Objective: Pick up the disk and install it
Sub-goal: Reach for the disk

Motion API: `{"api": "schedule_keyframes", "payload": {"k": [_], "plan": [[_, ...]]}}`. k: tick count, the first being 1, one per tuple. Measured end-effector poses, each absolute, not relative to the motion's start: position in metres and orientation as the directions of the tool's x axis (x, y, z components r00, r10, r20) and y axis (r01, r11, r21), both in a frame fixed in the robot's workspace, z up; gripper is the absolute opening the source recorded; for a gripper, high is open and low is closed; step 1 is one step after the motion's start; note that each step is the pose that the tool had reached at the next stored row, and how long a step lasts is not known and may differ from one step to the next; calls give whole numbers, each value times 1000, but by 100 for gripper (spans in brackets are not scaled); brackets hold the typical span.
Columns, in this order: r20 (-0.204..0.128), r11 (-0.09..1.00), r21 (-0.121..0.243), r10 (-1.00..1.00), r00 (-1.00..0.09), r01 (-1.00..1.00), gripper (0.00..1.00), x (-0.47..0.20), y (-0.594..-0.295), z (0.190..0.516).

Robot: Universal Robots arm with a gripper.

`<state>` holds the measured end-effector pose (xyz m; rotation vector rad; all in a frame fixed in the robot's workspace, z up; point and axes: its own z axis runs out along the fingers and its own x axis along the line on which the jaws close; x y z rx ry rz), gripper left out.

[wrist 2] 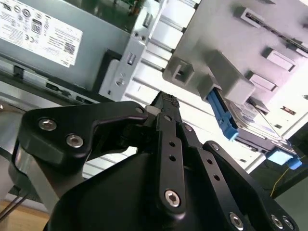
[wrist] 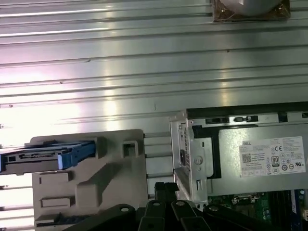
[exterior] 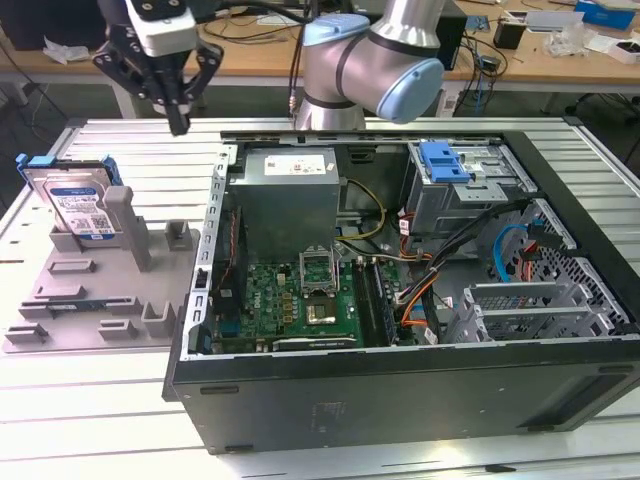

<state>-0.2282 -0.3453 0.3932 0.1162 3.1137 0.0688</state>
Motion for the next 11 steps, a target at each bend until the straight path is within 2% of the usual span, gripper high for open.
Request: {"api": "schedule_keyframes", "payload": {"k": [11], "plan": [[-23, 996, 45, 75, -997, 74, 11, -287, -328, 393]]}}
